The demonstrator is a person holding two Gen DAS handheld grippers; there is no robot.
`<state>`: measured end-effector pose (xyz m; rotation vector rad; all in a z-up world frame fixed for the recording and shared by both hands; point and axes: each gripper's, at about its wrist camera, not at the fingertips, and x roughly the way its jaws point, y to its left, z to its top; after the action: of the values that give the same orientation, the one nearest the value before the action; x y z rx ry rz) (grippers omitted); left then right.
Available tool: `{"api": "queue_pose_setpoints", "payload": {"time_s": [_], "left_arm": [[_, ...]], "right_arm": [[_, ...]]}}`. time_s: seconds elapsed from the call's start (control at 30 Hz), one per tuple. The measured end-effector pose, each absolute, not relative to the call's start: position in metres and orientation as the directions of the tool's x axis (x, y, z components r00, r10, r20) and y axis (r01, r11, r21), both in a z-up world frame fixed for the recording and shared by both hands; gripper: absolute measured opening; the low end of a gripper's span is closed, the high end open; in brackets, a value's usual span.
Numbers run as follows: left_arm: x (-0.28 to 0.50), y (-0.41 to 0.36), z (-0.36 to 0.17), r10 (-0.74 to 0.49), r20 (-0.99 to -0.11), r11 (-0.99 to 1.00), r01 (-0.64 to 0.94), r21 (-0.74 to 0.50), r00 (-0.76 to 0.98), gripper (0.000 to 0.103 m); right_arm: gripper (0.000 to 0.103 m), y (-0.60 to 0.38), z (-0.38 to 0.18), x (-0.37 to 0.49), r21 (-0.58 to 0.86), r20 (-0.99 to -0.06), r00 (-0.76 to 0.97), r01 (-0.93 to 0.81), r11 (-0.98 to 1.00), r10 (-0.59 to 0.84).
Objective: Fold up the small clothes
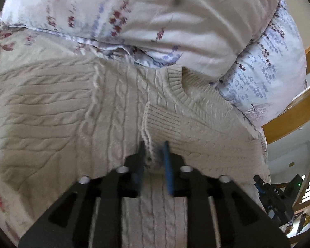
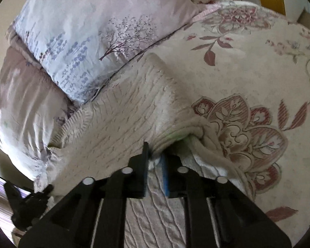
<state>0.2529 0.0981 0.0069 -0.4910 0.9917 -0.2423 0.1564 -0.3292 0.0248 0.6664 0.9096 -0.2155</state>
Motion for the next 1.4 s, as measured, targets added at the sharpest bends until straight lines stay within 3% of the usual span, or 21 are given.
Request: {"api": "queue_pose_setpoints", "payload": {"time_s": [0.03, 0.13, 0.27, 0.47, 0.63, 0.83, 0.9, 1.13, 1.23, 1.4], "left_arm": [[0.246, 0.104, 0.012, -0.418, -0.726, 0.860, -0.021, -0.510, 0.546, 0.051], [0.218, 0.124, 0.025, -0.439, -0.686, 0.842, 0.000, -0.539, 0.581, 0.065], [0.171, 0.171, 0.035, -0.429, -0.656, 0.823, -0.031, -0.567, 0.621, 0.066], [0.105, 0.259, 0.025, -0.280, -0.658, 0.769, -0.247, -0.589, 0.699, 0.065], [0.088, 0.315, 0.011, -0.203, -0.667, 0.662, -0.402, -0.633, 0.717, 0.062], [0.091, 0.349, 0.012, -0.193, -0.629, 0.531, -0.459, -0.712, 0.753, 0.060], [0.095, 0.358, 0.012, -0.177, -0.625, 0.504, -0.476, -0.721, 0.760, 0.054], [0.101, 0.385, 0.001, -0.135, -0.648, 0.433, -0.544, -0.719, 0.749, 0.012], [0.102, 0.389, 0.002, -0.126, -0.654, 0.429, -0.553, -0.714, 0.746, 0.006], [0.122, 0.366, 0.048, -0.106, -0.600, 0.532, -0.464, -0.708, 0.793, 0.006]], "right_arm": [[0.033, -0.326, 0.028, 0.154, 0.433, -0.787, 0.609, 0.435, 0.789, 0.097], [0.048, -0.318, 0.035, 0.146, 0.433, -0.776, 0.622, 0.406, 0.805, 0.104], [0.050, -0.302, 0.037, 0.139, 0.448, -0.762, 0.629, 0.338, 0.828, 0.155], [0.050, -0.273, 0.033, 0.141, 0.468, -0.743, 0.621, 0.217, 0.857, 0.249], [0.050, -0.259, 0.036, 0.144, 0.476, -0.734, 0.619, 0.173, 0.862, 0.281], [0.056, -0.256, 0.041, 0.139, 0.467, -0.729, 0.626, 0.161, 0.869, 0.276], [0.056, -0.256, 0.042, 0.139, 0.466, -0.730, 0.626, 0.162, 0.870, 0.274], [0.056, -0.252, 0.043, 0.139, 0.463, -0.726, 0.626, 0.138, 0.876, 0.285], [0.056, -0.251, 0.044, 0.138, 0.464, -0.723, 0.626, 0.127, 0.877, 0.292], [0.056, -0.252, 0.053, 0.136, 0.458, -0.709, 0.641, 0.101, 0.883, 0.294]]}}
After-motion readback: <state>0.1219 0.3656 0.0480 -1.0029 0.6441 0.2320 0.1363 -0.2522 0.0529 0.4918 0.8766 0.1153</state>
